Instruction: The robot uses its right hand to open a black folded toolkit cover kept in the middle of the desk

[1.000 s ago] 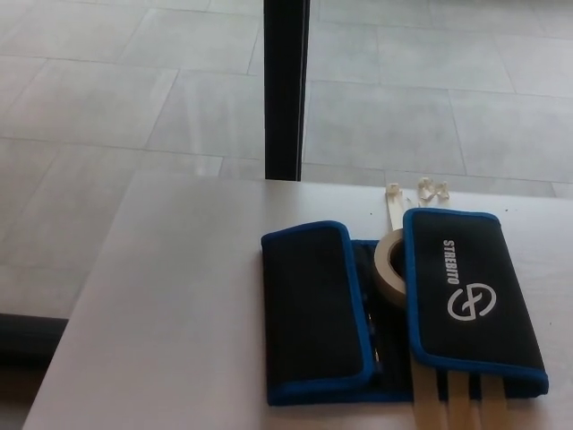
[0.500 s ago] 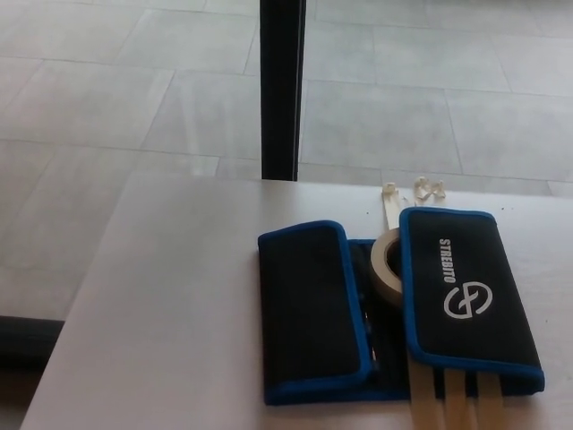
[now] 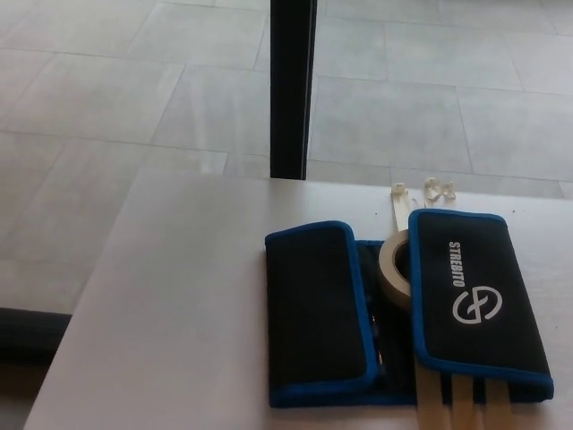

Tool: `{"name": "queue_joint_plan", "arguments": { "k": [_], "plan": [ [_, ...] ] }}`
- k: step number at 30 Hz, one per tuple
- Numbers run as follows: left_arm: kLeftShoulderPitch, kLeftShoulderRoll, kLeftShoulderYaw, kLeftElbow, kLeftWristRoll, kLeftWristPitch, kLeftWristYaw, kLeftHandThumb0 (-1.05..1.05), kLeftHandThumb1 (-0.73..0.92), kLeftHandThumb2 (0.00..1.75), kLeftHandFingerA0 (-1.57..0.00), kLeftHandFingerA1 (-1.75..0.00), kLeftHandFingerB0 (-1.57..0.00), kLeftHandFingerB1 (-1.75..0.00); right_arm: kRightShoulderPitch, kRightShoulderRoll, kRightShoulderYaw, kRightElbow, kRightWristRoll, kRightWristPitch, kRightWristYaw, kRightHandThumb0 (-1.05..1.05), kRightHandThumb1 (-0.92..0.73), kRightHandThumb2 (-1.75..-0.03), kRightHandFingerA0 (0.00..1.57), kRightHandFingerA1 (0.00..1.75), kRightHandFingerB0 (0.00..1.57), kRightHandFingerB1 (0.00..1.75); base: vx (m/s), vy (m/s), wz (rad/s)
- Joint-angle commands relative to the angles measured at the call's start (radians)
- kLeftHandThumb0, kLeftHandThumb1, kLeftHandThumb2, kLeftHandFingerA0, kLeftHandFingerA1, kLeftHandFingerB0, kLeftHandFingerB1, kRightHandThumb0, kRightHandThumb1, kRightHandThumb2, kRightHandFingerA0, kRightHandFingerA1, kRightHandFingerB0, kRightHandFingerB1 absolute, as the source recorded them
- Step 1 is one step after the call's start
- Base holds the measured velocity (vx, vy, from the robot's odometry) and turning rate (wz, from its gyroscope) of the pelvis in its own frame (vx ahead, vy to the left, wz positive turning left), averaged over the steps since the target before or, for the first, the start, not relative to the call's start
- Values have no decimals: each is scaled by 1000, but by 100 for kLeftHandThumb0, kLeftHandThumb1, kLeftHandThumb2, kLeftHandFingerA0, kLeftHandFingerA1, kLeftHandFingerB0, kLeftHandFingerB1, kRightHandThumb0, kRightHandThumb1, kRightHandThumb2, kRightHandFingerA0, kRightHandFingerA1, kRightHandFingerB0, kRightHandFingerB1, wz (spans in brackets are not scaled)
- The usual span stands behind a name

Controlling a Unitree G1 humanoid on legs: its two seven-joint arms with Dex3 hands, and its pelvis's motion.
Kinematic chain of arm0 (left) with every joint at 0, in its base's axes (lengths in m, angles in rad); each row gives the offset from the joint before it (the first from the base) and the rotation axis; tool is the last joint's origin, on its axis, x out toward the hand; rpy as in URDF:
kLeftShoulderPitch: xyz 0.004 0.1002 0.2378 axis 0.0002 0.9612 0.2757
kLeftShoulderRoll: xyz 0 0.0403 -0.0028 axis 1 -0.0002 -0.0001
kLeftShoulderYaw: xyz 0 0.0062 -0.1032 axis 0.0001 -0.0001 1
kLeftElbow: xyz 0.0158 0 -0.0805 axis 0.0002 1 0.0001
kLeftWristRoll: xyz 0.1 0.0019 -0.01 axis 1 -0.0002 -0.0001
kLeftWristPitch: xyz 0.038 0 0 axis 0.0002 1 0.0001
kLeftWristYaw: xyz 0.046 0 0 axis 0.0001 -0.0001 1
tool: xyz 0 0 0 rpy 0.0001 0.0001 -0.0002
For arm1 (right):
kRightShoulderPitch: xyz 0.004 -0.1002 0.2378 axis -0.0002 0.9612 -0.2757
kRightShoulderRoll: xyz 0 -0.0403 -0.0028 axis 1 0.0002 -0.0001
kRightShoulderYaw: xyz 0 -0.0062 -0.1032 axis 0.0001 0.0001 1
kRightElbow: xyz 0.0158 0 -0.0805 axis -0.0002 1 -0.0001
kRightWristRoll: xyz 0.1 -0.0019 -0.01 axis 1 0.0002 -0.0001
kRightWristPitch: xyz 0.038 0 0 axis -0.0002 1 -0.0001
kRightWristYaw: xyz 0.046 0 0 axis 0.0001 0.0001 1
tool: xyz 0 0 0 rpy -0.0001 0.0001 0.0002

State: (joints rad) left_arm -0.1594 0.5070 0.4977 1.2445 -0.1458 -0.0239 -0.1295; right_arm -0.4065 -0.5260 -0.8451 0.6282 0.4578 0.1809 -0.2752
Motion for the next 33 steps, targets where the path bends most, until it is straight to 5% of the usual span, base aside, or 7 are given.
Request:
{"name": "queue_joint_plan", "arguments": {
  "k": [1, 3, 5, 19, 20, 21, 33],
  "plan": [
    [-2, 27, -4, 8, -18, 35, 4, -70, 55, 97, -51, -69, -38, -58, 98, 185, 563, -536, -248, -101, 175, -66, -71, -62, 33, 54, 31, 31, 0, 0, 0],
    [1, 27, -8, 8, -14, 27, 5, -72, 71, 61, -54, -66, -45, -49, 123, 184, 626, -549, -303, -129, 178, -70, -66, -65, 29, 51, 30, 33, 0, 0, 0],
    [3, 29, -7, 13, -13, 22, 1, -71, 56, 98, -53, -70, -40, -58, 146, 174, 696, -551, -364, -173, 193, -63, -72, -62, 25, 48, 28, 31, 0, 0, 0],
    [-6, 36, -4, 11, -17, 26, -3, -71, 71, 61, -55, -69, -46, -51, 206, 99, 1110, -487, -691, -355, 183, -65, -69, -61, 26, 50, 34, 32, 0, 0, 0],
    [-6, 38, -8, 11, -13, 26, -6, -71, 57, 99, -51, -71, -39, -58, 204, 91, 1129, -463, -696, -381, 193, -57, -66, -59, 26, 51, 36, 34, 0, 0, 0],
    [-6, 39, -14, 13, -8, 27, -8, -71, 73, 61, -53, -67, -44, -48, 202, 79, 1161, -420, -710, -425, 212, -55, -67, -59, 24, 52, 36, 34, 0, 0, 0],
    [-11, 45, -6, 19, -14, 21, -5, -71, 71, 61, -56, -67, -43, -48, 150, -88, 1367, -353, -971, -362, 126, -55, -69, -60, 29, 57, 41, 38, 0, 0, 0]
  ]
}}
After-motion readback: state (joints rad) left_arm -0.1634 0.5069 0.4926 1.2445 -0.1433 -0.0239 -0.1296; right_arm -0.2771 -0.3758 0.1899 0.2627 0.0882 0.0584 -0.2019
